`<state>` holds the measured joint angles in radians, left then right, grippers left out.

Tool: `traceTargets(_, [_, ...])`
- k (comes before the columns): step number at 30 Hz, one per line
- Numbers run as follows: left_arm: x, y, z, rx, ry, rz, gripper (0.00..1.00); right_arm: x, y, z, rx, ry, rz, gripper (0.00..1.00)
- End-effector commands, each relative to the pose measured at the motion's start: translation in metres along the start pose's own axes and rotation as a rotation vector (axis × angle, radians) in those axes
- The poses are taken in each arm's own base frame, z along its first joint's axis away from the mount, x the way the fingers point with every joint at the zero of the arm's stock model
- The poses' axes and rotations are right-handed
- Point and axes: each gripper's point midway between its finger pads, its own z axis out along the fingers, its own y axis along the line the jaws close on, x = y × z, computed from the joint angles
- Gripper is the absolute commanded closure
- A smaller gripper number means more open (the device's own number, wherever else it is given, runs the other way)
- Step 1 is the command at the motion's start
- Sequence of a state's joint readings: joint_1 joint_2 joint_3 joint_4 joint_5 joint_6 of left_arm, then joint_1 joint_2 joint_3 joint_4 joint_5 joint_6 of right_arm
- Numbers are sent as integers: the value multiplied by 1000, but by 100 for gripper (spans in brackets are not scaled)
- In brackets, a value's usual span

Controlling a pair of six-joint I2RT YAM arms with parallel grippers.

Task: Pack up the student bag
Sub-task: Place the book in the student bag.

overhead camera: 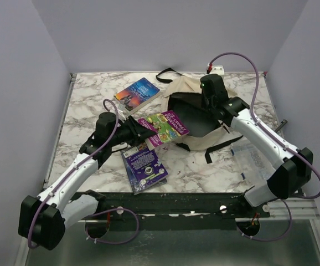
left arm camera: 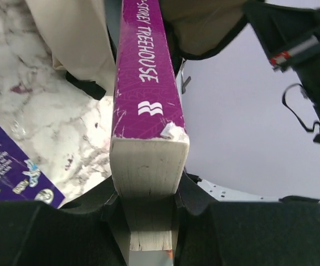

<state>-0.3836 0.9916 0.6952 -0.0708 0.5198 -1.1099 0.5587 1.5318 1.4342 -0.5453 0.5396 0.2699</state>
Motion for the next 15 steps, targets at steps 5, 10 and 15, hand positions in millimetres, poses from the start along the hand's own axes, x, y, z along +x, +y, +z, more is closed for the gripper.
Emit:
traceTargets(5, [-25, -50, 41, 143, -104, -191, 100, -50, 0, -29, -82, -204, 222, 99])
traceTargets(10, [-33, -50, 71, 115, -158, -266, 100, -53, 1, -33, -91, -192, 263, 99])
traceTargets(15, [-38, -52, 103, 154, -190, -306, 100, -54, 15, -39, -157, -153, 324, 99])
